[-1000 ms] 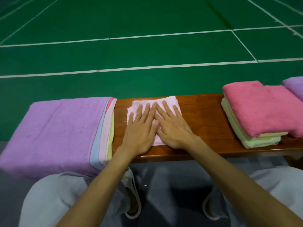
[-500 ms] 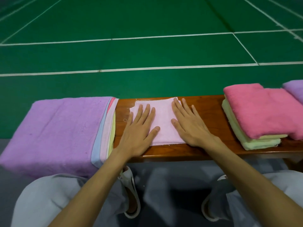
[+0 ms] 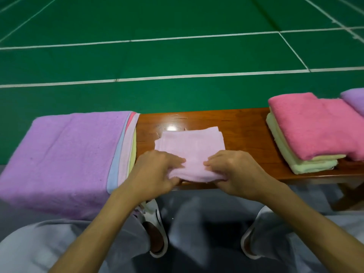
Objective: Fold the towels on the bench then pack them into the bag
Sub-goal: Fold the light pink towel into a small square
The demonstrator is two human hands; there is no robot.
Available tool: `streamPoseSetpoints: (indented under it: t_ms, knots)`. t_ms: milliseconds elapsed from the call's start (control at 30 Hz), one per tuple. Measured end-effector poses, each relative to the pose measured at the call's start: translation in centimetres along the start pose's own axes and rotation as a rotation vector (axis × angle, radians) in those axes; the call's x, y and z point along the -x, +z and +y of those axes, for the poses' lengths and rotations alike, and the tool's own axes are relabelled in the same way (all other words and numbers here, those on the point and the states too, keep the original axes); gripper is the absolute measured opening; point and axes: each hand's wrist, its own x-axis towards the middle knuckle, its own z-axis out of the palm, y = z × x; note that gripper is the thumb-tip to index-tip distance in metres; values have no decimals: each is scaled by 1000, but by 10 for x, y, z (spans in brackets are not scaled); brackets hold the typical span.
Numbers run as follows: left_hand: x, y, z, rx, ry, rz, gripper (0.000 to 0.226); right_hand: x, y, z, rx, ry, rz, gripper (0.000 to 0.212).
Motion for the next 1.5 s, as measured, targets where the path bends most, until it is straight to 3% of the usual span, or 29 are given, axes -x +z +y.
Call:
streamPoseSetpoints:
  t_ms: [67,167,267,400,467,533,633,733,867,1000,1133,1167,1233,1367,1500]
  knots:
    - [-10,-16,-1,218,-61,-65,10,-5,-19,1,-246,107,-22,26]
    - [-26,-29,-7,471,-202,-102,7,-20,-33,17,-626,262,14,9]
    - [-40,-17,-18,606,-416,-11,17,-36,-22,34,-751,480,166,11]
    - [-53,4,-26,507,-514,238,27,-49,-10,40,-437,713,270,25]
    - [-53,8,-22,263,-463,356,37,-47,-12,37,-186,704,300,33]
    - [-51,9,-15,37,-344,439,49,-45,-14,30,7,548,332,47]
    - [-49,13,-1,-145,-131,332,53,-50,-6,11,92,277,174,63]
    - [-45,32,3,-235,-106,84,58,-50,21,-6,127,261,-90,66]
    - [-44,34,-14,-211,-212,13,63,-37,29,6,162,321,-109,69]
    - [-37,22,-32,-151,-438,-4,77,-20,21,21,72,434,-92,64]
    - [-36,9,-22,-167,-731,15,84,-12,9,21,-124,677,182,61]
    - [-38,7,-18,-130,-760,3,83,-14,5,19,-151,778,225,60]
    - [-47,4,-10,11,-780,-17,78,-22,-2,16,-209,930,157,53]
    - [-65,5,2,336,-832,-6,64,-36,-12,11,-303,978,53,34]
    - [-75,-8,15,664,-820,39,45,-32,-24,12,-623,981,198,35]
